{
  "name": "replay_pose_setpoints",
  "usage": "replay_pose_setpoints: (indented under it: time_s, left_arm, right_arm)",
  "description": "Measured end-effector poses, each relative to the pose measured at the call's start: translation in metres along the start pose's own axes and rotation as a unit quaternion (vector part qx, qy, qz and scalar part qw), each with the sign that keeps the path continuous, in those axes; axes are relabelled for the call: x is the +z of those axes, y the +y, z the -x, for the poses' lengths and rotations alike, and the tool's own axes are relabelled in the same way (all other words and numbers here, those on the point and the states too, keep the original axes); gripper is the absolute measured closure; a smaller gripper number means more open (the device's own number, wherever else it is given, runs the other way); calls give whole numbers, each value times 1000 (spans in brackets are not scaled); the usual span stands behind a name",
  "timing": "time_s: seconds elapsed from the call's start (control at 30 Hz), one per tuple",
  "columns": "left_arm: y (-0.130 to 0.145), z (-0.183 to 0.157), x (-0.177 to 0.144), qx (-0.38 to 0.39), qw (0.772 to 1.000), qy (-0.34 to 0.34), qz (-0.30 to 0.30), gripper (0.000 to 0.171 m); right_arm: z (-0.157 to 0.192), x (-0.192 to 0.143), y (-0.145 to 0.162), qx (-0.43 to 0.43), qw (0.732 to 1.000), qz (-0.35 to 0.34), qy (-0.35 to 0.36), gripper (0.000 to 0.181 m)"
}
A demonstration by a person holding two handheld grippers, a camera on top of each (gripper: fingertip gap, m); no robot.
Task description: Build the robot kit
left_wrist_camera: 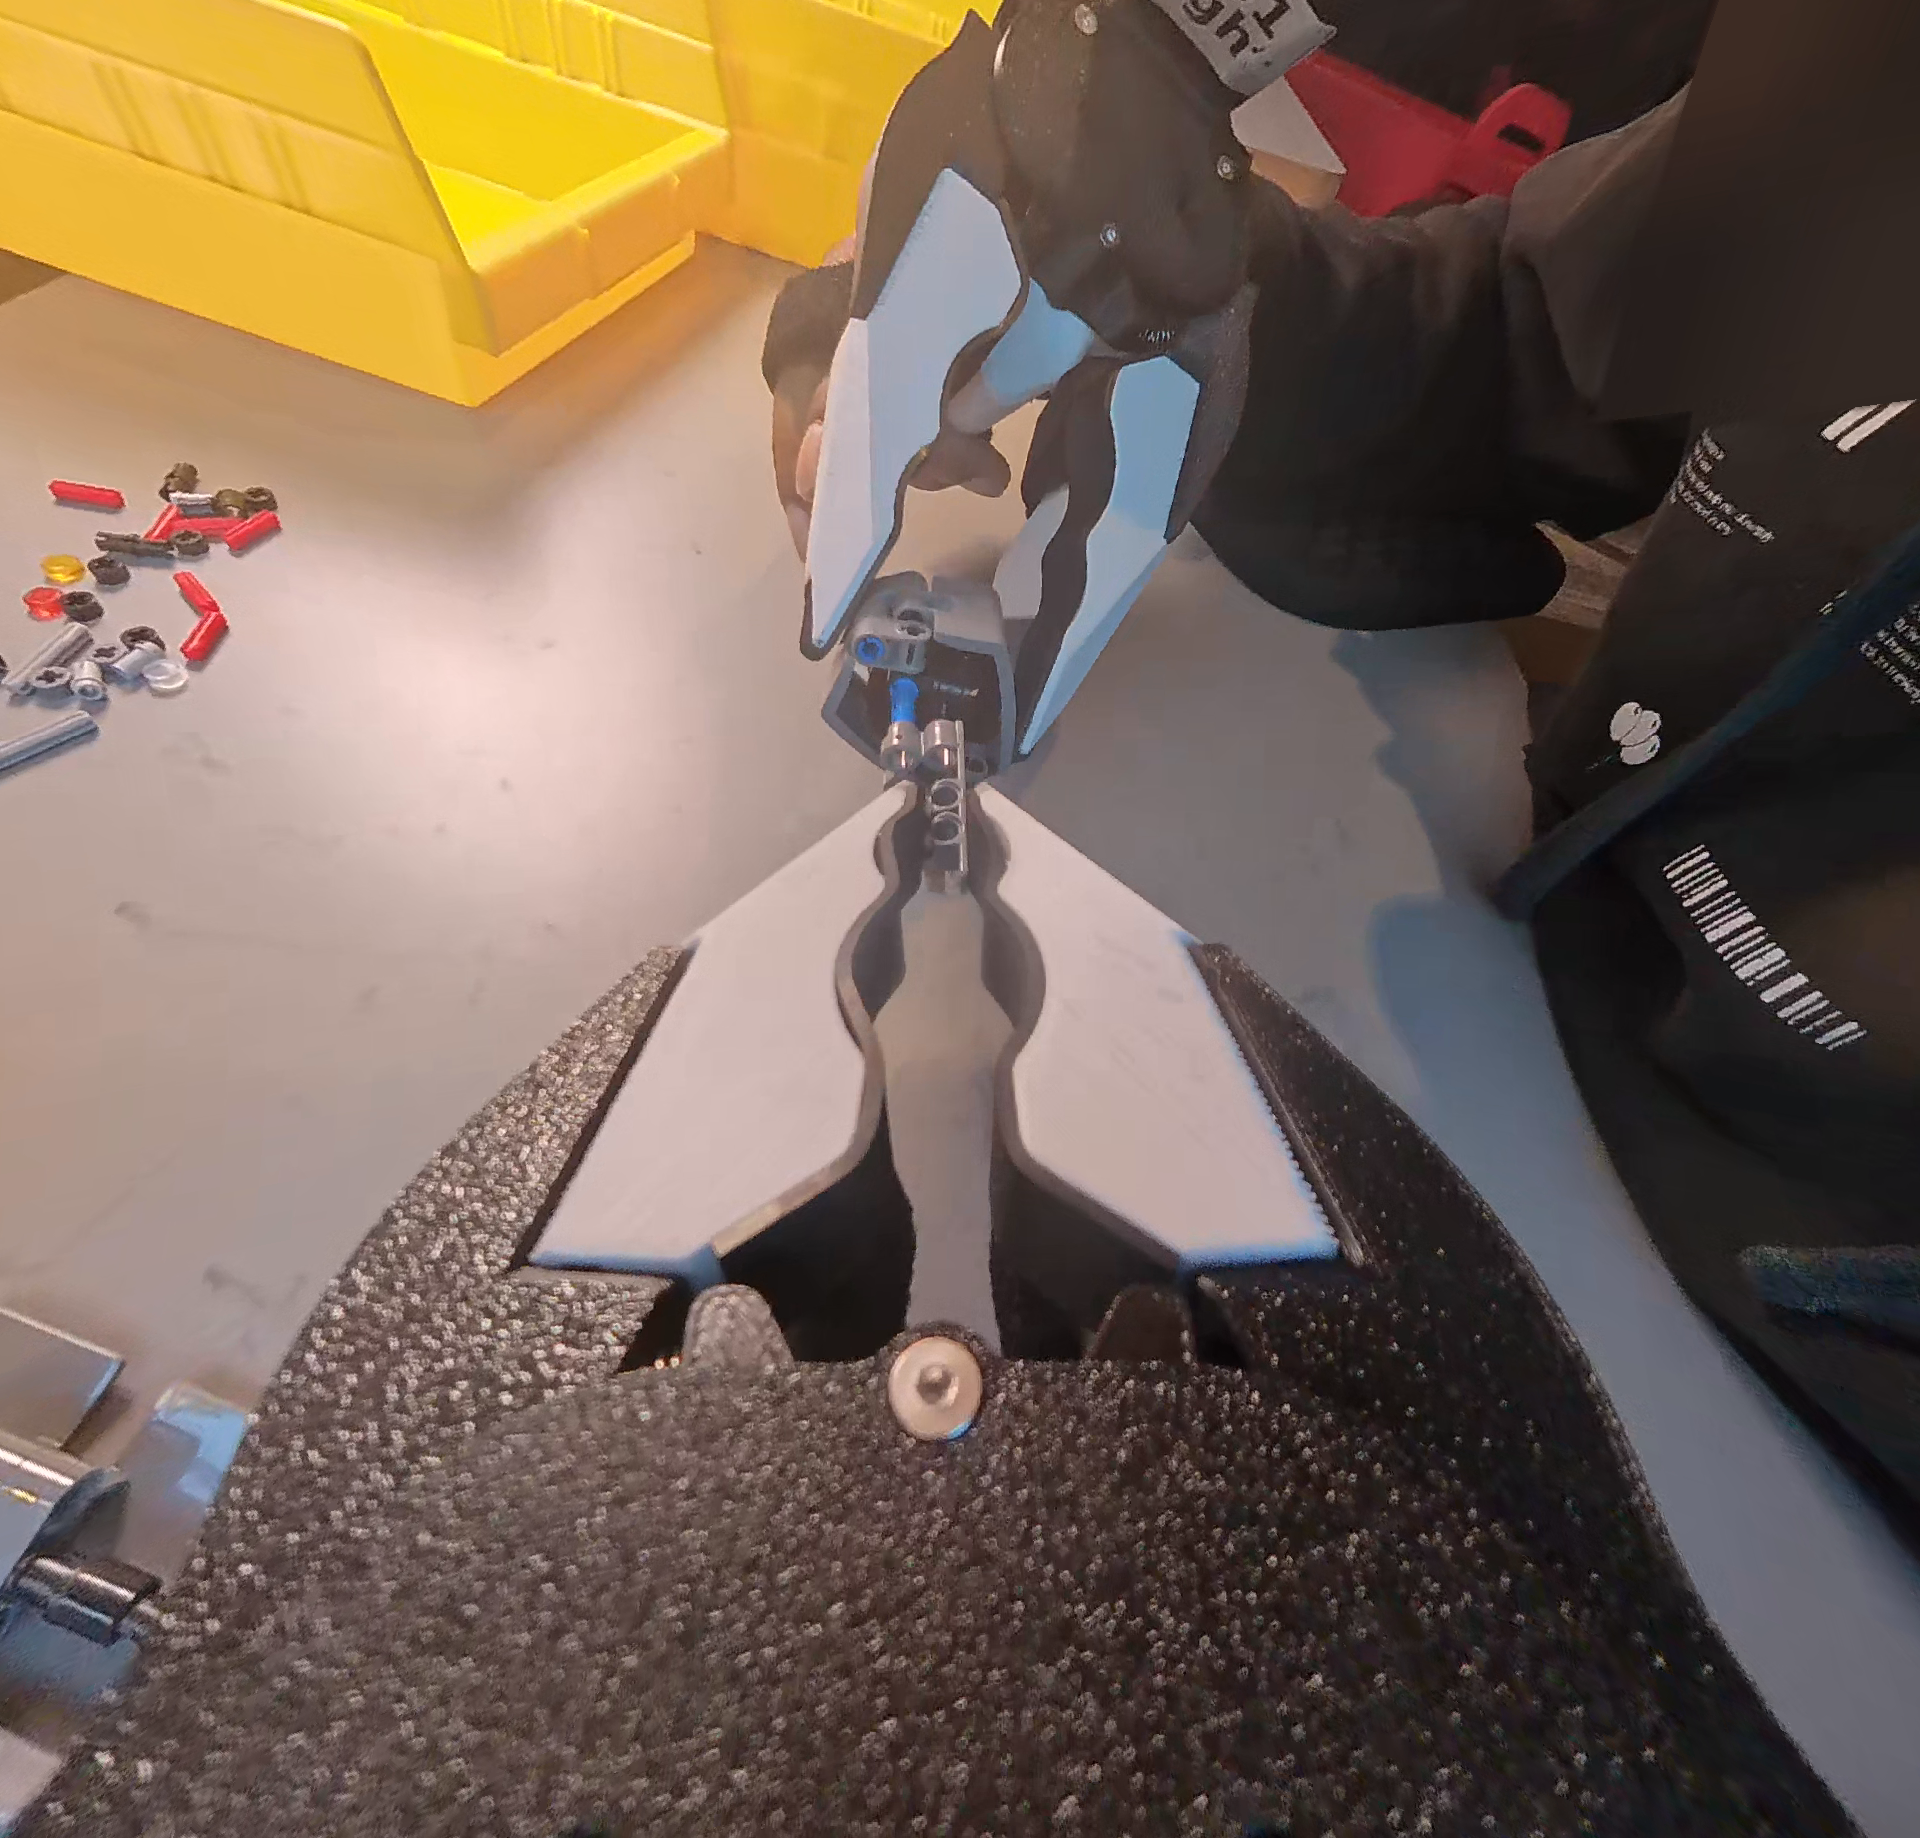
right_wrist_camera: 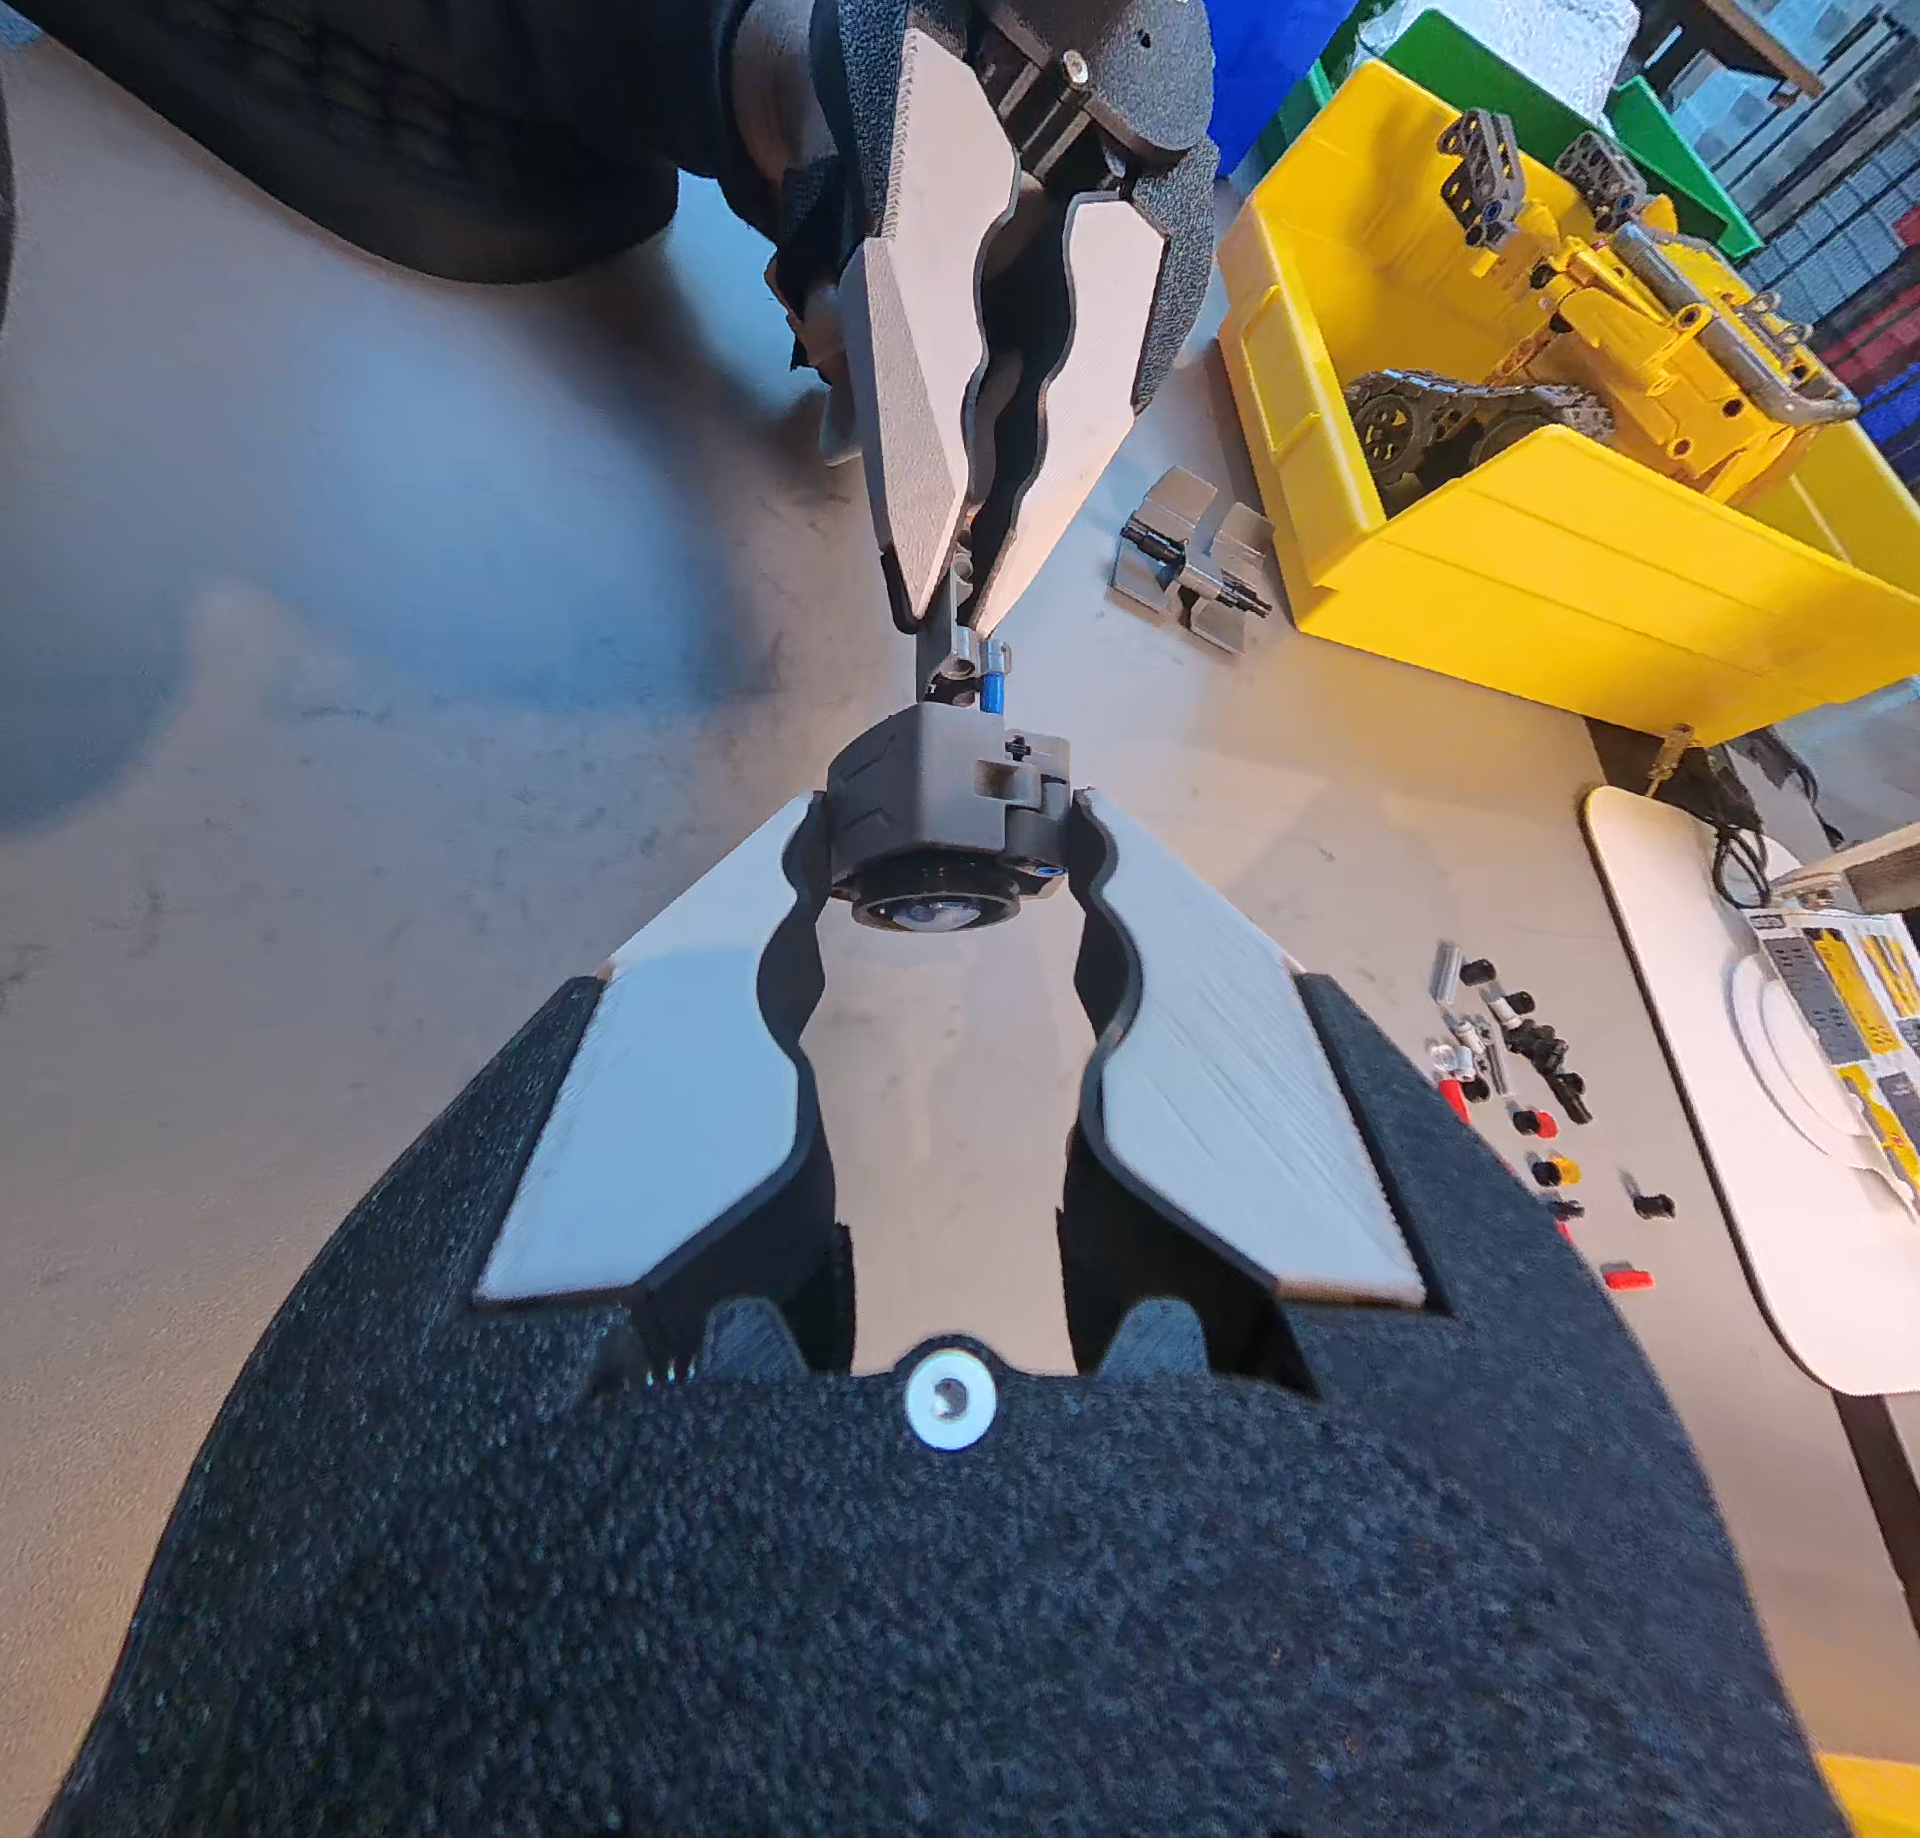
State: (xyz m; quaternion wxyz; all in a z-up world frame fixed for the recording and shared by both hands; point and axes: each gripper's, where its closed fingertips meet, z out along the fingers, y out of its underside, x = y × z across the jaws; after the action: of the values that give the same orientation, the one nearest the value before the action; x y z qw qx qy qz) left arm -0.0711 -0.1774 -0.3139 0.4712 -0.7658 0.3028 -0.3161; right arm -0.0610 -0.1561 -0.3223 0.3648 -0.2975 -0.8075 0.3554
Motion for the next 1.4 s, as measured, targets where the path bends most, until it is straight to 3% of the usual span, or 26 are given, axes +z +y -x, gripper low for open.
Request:
replay_pose_setpoints:
  time_s: [0.8, 1.2, 1.4]
  left_arm:
    - [8, 8, 3, -10, 1000, -18, 23, 165]
    - [10, 33, -7, -88, 994, -62, 9, 165]
    - [19, 33, 1, -74, 993, -83, 43, 165]
  right_arm:
    - [-4, 12, 15, -23, 999, 24, 26, 136]
    - [-23, 25, 33, -167, 972, 99, 128, 135]
    - [-21, 30, 29, -230, 955, 115, 150, 135]
